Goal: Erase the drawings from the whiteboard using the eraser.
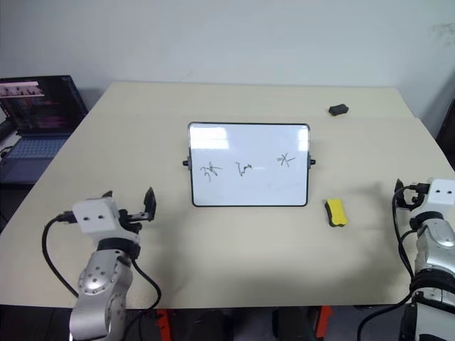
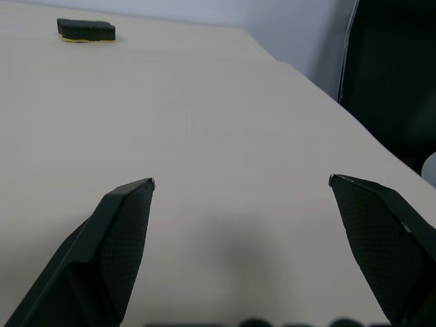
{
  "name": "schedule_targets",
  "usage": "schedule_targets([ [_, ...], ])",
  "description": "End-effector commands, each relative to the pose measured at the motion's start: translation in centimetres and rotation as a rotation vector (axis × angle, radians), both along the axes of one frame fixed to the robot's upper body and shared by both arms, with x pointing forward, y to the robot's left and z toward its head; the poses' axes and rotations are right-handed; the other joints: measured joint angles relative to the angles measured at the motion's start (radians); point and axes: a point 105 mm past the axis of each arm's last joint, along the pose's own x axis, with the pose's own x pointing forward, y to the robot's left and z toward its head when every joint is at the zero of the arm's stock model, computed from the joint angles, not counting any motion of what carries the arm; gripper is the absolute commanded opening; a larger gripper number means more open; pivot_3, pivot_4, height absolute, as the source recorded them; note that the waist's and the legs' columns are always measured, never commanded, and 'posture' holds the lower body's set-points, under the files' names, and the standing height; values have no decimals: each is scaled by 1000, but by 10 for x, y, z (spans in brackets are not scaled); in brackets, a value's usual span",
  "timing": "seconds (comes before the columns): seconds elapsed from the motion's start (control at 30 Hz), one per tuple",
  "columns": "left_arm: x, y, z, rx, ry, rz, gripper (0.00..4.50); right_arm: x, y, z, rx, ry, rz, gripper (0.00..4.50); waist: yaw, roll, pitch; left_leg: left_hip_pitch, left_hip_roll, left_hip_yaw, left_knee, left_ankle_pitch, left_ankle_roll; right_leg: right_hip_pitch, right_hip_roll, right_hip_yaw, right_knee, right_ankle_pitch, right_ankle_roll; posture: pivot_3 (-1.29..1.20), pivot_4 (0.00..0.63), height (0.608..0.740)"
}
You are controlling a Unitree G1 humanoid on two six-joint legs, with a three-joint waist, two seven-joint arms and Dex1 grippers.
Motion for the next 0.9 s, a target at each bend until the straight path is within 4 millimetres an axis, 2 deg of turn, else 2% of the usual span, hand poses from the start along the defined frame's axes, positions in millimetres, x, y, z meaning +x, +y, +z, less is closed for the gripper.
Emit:
schedule_targets([
  [0.03, -2, 2, 12, 21, -36, 20, 4500, -3, -13, 13, -7, -18, -45, 4459, 0, 0, 0, 0, 0, 0, 0, 0, 0, 0, 0, 0, 0, 0, 0, 0, 150, 740],
  [0.2, 2, 14, 4, -6, -1, 74, 4500, -4, -15, 8, 54, -25, -88, 4459, 0, 0, 0, 0, 0, 0, 0, 0, 0, 0, 0, 0, 1, 0, 0, 0, 150, 740],
  [0.33, 1, 12, 15, 3, -34, -10, 4500, 0, 9, 36, -5, -152, 20, 4459, -2, 0, 0, 0, 0, 0, 0, 0, 0, 0, 0, 0, 0, 0, 0, 0, 150, 740],
  [0.5, -3, 14, 18, -15, -29, -168, 4500, -3, 22, 32, 66, -151, 19, 4459, 0, 0, 0, 0, 0, -1, 0, 0, 0, 0, 0, -1, 1, 0, 0, 0, 150, 740],
  [0.53, -5, 17, 18, -13, -23, -193, 4500, -5, 28, 31, 73, -148, 29, 4459, 1, 0, 0, 0, 0, -1, 0, 0, -1, 0, 0, -1, 1, 0, 0, 0, 150, 740],
  [0.6, -6, 25, 32, -4, -38, -259, 4500, -9, 48, 37, 106, -165, 97, 4459, 2, 1, 0, 0, 1, -1, 0, 0, -1, -1, 0, -1, 1, 0, 0, 0, 150, 740],
  [0.67, -3, 25, 50, 72, -44, -355, 4500, -15, 71, 41, 132, -134, 202, 4459, 5, 2, 1, -1, 1, -2, 0, 0, 0, -2, 0, -2, 1, 0, 0, 0, 150, 740],
  [0.73, -1, 16, 67, 113, -52, -472, 4500, -24, 84, 42, 154, -102, 250, 4459, 8, 4, 2, -2, 1, -2, 0, 0, 0, -3, 0, -2, 2, 0, 0, 0, 150, 740],
  [0.8, -2, -5, 80, 129, -39, -632, 4500, -30, 90, 47, 169, -77, 262, 4459, 7, 4, 2, -2, 0, -2, 1, 0, 0, -3, -1, -2, 2, 0, 0, 0, 150, 740],
  [0.9, -9, -39, 85, 158, 41, -870, 4500, -39, 103, 56, 198, -59, 307, 4459, 3, 4, 2, -2, 0, -2, 1, 0, 0, -3, -1, -2, 1, 0, 0, 0, 150, 740],
])
